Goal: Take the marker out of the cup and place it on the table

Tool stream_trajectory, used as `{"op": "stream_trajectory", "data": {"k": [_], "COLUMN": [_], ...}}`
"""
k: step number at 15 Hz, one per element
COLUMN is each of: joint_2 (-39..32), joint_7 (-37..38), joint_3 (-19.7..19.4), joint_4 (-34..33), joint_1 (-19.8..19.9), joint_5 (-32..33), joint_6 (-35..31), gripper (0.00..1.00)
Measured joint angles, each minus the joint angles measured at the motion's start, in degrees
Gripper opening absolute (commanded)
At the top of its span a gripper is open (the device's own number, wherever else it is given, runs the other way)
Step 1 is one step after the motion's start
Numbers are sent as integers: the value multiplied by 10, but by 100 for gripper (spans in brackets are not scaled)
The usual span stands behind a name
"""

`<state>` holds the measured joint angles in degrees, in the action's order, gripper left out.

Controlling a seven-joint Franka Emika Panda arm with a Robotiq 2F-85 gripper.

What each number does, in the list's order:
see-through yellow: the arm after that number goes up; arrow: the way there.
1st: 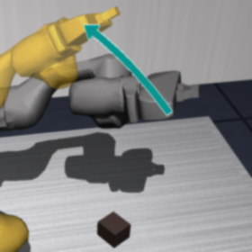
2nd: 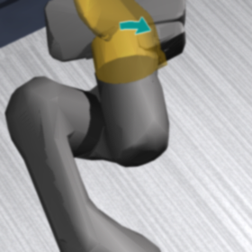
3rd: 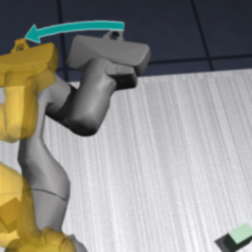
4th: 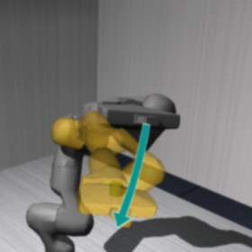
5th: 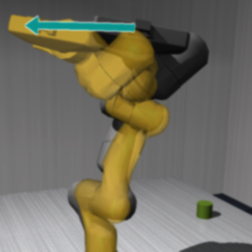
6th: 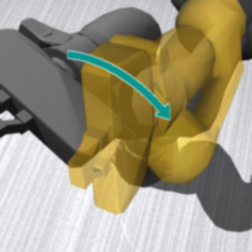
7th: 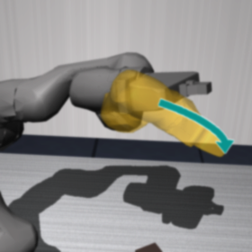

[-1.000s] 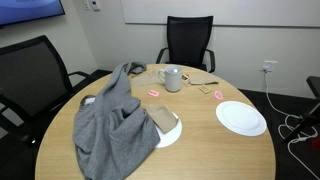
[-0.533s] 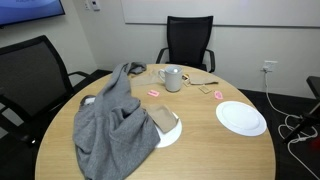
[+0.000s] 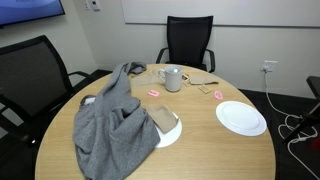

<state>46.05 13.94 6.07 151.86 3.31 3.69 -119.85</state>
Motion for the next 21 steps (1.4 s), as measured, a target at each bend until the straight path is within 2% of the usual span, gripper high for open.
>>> {"op": "stream_trajectory", "data": {"k": [5,10,16,21], "joint_2": [-32,-115,-226,-300], "joint_7": [16,52,110,186], "joint_3": [-35,-65,-91,-92], "joint_4": [-62,-118,-164,-194], "joint_1": [42,79,102,116], "joint_5": [-1,-6,-14,-15], "joint_6": [-17,-62,-151,-197], "gripper": [100,100,100,100]}}
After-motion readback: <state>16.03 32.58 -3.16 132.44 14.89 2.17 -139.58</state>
